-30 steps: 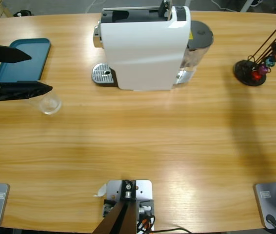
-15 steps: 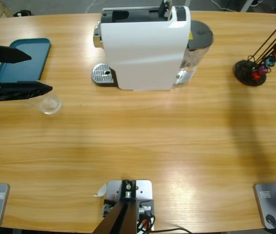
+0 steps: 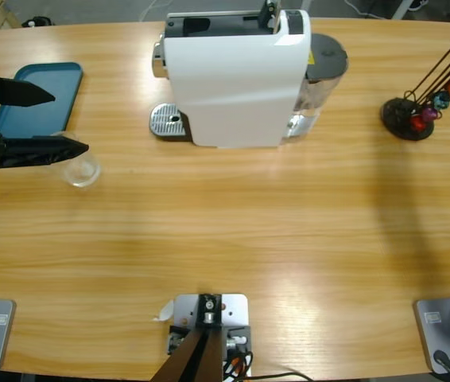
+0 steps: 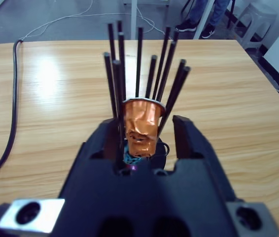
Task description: Pour coffee
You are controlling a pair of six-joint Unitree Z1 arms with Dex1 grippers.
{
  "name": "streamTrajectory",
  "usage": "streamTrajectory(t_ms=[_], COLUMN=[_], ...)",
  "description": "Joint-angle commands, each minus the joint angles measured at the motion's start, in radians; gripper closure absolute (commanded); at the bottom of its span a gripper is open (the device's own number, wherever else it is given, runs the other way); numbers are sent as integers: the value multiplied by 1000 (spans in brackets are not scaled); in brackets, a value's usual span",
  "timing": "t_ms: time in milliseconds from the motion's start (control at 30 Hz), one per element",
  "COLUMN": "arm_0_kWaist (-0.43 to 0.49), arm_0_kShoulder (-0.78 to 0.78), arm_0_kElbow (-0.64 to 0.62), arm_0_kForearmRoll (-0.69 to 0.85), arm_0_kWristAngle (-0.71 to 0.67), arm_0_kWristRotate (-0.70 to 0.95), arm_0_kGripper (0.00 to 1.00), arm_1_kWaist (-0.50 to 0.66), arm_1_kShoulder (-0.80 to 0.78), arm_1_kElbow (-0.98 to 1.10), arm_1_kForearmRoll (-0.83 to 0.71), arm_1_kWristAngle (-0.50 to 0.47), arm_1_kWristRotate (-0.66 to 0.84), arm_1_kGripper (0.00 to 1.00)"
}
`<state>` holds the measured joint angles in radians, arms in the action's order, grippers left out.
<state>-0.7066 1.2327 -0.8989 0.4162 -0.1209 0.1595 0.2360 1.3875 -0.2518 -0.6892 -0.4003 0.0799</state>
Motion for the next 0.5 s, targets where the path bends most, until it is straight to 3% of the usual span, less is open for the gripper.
streamTrajectory(t_ms=[33,233,300,500], arm_0_kWaist=[-13,-16,-19,-35], arm_0_kShoulder=[38,33,33,40], arm_0_kElbow=[34,40,44,49], arm_0_kForearmRoll=[-14,-14,-14,-14], arm_0_kWristAngle=[-19,-18,-17,-17], arm_0_kWristRotate=[-25,-28,-29,-35], arm_0_kGripper=[23,23,23,23], arm_1_kWaist=[-18,-18,-18,-20], arm_1_kShoulder=[-12,-24,-28,-24], arm_1_kElbow=[17,14,13,13], arm_1_kForearmRoll=[2,6,8,7], arm_1_kWristAngle=[15,15,15,17], arm_1_kWristRotate=[-17,-19,-23,-31], arm_1_kGripper=[699,704,782,782])
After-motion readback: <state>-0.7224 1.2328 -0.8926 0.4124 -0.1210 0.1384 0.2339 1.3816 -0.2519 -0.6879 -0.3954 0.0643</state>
